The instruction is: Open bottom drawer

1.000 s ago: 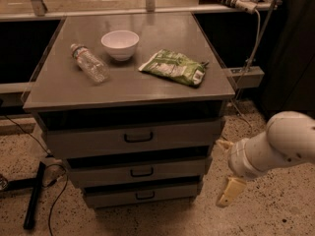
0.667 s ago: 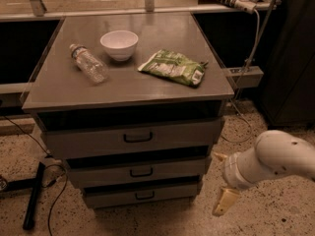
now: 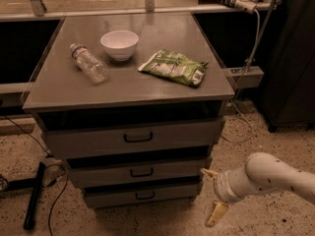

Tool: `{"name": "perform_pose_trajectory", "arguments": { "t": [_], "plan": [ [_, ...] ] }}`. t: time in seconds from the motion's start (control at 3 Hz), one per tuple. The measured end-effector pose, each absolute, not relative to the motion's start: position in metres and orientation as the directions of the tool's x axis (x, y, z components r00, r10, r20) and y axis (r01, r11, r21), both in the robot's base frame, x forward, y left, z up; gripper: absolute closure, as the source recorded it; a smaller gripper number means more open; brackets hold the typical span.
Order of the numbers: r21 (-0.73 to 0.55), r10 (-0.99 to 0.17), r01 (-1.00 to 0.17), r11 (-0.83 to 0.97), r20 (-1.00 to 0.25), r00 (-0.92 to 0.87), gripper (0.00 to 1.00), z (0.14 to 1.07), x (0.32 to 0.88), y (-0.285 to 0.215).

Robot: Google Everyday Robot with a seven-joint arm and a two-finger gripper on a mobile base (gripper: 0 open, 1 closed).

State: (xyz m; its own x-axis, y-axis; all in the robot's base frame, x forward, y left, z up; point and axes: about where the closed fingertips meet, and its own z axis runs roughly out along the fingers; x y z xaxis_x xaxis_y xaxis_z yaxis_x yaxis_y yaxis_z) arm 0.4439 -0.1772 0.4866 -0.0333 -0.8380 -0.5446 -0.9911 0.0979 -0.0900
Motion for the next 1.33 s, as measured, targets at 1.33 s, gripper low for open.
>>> {"name": "perform_pose_trajectory", "arguments": {
  "t": [1.33],
  "plan": [
    [-0.363,-0.859,-0.931,-0.029,-0.467,0.209,0.0,0.359,0.532,-0.189]
  ]
}}
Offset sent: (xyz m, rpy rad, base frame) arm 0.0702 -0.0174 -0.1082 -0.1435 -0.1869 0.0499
